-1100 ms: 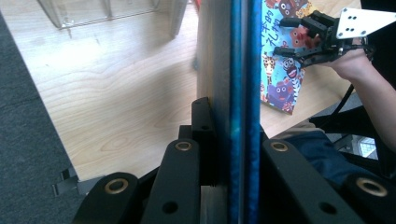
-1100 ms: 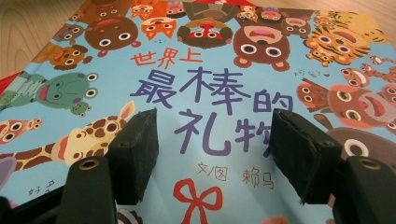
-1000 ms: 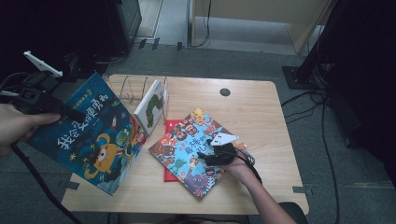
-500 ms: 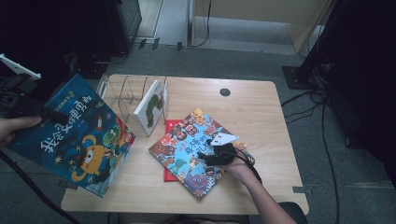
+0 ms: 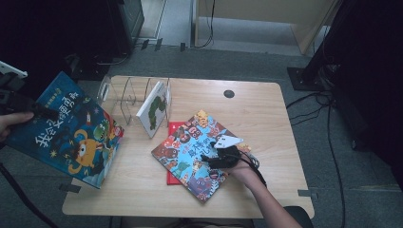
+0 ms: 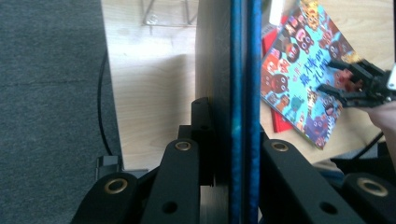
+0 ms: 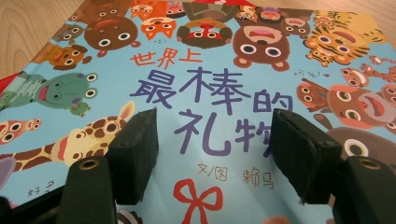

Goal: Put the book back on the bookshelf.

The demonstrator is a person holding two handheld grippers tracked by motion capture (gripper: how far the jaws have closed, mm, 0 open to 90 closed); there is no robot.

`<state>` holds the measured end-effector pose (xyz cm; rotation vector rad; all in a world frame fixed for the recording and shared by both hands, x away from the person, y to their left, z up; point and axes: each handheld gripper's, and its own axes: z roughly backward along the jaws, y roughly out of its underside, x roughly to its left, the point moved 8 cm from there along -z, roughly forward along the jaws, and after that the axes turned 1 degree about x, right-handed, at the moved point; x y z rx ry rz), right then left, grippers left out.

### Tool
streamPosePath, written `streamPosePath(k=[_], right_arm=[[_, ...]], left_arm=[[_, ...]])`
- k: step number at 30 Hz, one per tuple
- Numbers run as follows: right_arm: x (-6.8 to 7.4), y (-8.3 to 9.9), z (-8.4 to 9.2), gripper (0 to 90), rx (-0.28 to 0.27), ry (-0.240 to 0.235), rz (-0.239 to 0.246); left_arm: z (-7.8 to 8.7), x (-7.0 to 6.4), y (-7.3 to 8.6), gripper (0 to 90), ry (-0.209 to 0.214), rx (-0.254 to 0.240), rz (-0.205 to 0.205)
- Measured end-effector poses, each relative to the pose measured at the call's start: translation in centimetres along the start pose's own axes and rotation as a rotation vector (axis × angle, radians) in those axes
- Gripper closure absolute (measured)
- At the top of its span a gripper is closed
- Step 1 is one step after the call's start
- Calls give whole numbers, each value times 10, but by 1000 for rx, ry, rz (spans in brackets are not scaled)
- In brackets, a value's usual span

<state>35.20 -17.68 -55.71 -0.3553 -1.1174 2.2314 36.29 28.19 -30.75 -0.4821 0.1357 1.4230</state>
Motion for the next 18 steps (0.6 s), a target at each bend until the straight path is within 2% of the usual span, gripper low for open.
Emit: streamPosePath(k=[3,12,18], right_arm=[[0,0,0,330,0,2,0],[0,0,0,330,-1,4,-1],[0,0,0,330,-1,5,-2]], left_arm=[[-2,3,-6,828,-6,2,7],[-5,-1,-31,831,-10,-14,25],[-11,2,-44,833,-22,12,33]])
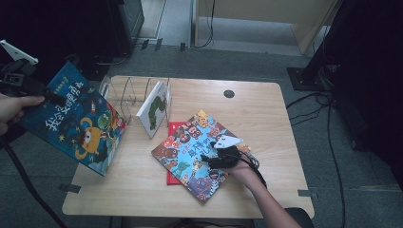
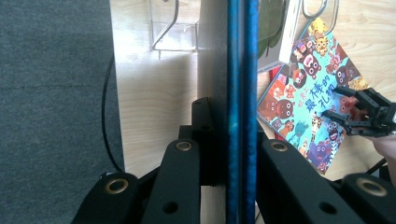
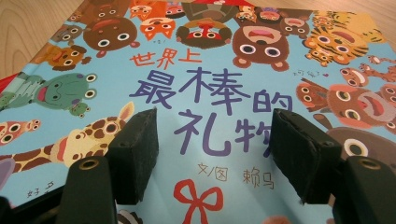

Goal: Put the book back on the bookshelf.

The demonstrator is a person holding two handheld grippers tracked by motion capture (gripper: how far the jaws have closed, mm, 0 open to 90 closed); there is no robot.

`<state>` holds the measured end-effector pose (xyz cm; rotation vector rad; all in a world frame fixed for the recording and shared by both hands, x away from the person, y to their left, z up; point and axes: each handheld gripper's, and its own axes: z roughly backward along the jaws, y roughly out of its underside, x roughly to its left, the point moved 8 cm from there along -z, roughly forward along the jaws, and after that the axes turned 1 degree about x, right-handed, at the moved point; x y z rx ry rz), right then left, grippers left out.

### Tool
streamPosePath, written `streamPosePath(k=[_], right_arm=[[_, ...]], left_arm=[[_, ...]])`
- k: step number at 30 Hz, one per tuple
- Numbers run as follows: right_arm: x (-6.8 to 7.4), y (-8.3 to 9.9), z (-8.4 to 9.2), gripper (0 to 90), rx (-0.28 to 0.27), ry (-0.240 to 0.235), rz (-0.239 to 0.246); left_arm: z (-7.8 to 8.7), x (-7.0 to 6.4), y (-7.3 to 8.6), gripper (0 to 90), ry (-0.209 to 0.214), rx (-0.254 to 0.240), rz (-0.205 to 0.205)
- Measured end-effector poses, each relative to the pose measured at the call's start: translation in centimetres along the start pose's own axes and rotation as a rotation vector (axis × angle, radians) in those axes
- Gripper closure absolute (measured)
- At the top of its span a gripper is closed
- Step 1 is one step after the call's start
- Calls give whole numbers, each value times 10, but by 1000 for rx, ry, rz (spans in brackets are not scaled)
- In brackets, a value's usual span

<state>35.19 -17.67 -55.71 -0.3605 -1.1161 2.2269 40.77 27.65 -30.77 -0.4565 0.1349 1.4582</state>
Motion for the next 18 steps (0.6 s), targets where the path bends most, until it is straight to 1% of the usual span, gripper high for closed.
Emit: streamPosePath(k=[3,7,9,10,13,18], right_arm=[[0,0,0,330,0,2,-2],[0,0,0,330,-1,4,-3],[0,0,0,330,-1,6,-2],[0,0,0,330,-1,8,-2],[1,0,0,330,-1,9,-5],[1,0,0,331,1,11,-8]], left_arm=[[4,1,-4,833,-14,-7,4],[12,1,-9,831,-35,-20,-3],[12,1,-14,831,-28,-34,0],[10,3,-17,831,-19,-44,-2],[4,6,-24,834,-4,-47,11],[-8,14,-36,833,4,-53,26]])
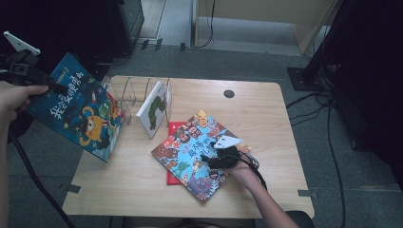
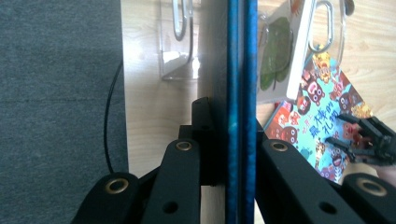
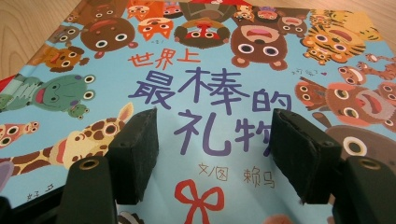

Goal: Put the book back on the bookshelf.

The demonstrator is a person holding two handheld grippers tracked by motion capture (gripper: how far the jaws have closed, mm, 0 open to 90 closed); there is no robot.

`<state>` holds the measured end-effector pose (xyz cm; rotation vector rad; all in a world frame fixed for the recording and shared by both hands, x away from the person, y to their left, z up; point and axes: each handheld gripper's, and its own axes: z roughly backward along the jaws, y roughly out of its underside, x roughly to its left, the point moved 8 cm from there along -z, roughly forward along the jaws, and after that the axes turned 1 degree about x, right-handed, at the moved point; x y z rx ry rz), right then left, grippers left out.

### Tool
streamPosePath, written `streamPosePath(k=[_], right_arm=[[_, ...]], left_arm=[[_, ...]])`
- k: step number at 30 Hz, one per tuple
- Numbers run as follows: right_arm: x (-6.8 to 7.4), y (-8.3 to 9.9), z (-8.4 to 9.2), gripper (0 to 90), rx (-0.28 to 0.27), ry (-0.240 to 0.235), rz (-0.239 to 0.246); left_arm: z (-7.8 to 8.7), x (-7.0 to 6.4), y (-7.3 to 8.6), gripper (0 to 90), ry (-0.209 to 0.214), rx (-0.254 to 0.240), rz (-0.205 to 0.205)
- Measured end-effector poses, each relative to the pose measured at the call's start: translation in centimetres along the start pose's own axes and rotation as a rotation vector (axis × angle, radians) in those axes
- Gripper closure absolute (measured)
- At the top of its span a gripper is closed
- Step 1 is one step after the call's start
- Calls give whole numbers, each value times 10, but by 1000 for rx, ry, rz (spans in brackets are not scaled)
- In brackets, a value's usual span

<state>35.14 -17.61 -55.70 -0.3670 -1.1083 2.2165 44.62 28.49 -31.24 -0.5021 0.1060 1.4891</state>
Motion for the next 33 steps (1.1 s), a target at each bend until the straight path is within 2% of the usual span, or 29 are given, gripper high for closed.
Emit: streamPosePath(k=[12,20,29,33], right_arm=[[3,4,5,346,-1,13,-15],[3,7,9,352,-9,19,-17],[4,11,13,351,-13,25,-22],[4,13,16,351,-15,27,-24]], left_arm=[[-11,10,-26,831,43,-48,50],[-23,5,-42,826,30,-39,37],[-37,-4,-54,814,44,-41,11],[-39,-1,-57,813,49,-53,31]])
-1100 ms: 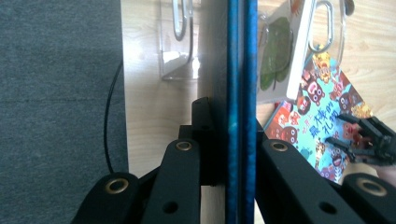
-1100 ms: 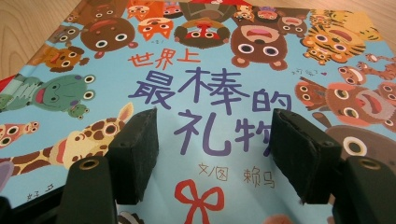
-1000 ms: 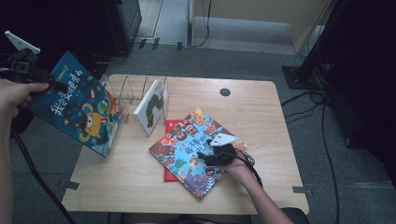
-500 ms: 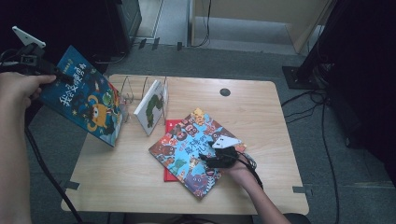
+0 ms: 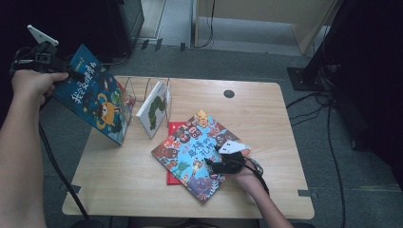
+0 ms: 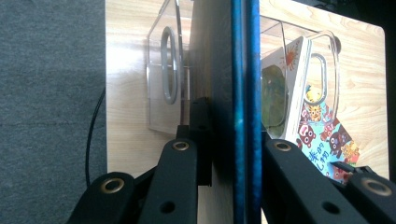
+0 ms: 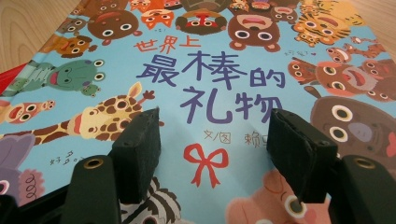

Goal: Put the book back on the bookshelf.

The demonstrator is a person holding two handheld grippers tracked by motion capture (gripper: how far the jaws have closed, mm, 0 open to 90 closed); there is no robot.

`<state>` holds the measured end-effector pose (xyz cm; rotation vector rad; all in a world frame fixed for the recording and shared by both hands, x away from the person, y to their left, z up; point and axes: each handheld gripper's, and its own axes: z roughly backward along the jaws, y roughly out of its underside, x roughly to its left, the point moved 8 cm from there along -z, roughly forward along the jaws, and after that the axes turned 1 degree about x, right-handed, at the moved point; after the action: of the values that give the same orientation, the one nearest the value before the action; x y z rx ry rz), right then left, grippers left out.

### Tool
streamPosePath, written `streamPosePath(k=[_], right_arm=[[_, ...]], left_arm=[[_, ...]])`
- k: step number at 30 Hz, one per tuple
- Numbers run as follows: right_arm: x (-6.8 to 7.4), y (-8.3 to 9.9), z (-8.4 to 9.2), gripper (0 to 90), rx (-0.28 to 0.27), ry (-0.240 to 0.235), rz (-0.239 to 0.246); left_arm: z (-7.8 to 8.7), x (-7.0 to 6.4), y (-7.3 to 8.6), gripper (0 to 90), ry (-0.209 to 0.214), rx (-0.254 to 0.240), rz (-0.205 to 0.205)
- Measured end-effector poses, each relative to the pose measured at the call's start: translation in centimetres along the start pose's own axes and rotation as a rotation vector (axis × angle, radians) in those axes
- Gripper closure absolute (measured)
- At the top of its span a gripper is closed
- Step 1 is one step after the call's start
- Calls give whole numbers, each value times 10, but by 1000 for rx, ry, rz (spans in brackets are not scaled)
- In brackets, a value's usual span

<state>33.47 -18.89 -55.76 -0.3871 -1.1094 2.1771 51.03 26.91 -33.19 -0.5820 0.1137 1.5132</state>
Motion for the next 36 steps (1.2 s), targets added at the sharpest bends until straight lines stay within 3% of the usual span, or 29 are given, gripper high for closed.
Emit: streamPosePath(k=[6,9,12,22,27,36], right_arm=[[0,1,1,351,-3,-1,2],[0,1,1,350,-4,-1,3],[-1,1,1,350,-4,-1,3],[-1,2,2,351,-2,-7,3],[-1,2,3,351,-3,-9,1],[-2,2,3,351,-5,-15,-5]], left_arm=[[1,2,1,778,-4,-9,-33],[1,5,3,692,-29,-6,-56],[1,6,4,650,-23,-6,-76],[9,4,4,512,-13,-28,-94],[24,2,4,489,-5,-60,-109],[63,-5,12,472,-32,-108,-135]])
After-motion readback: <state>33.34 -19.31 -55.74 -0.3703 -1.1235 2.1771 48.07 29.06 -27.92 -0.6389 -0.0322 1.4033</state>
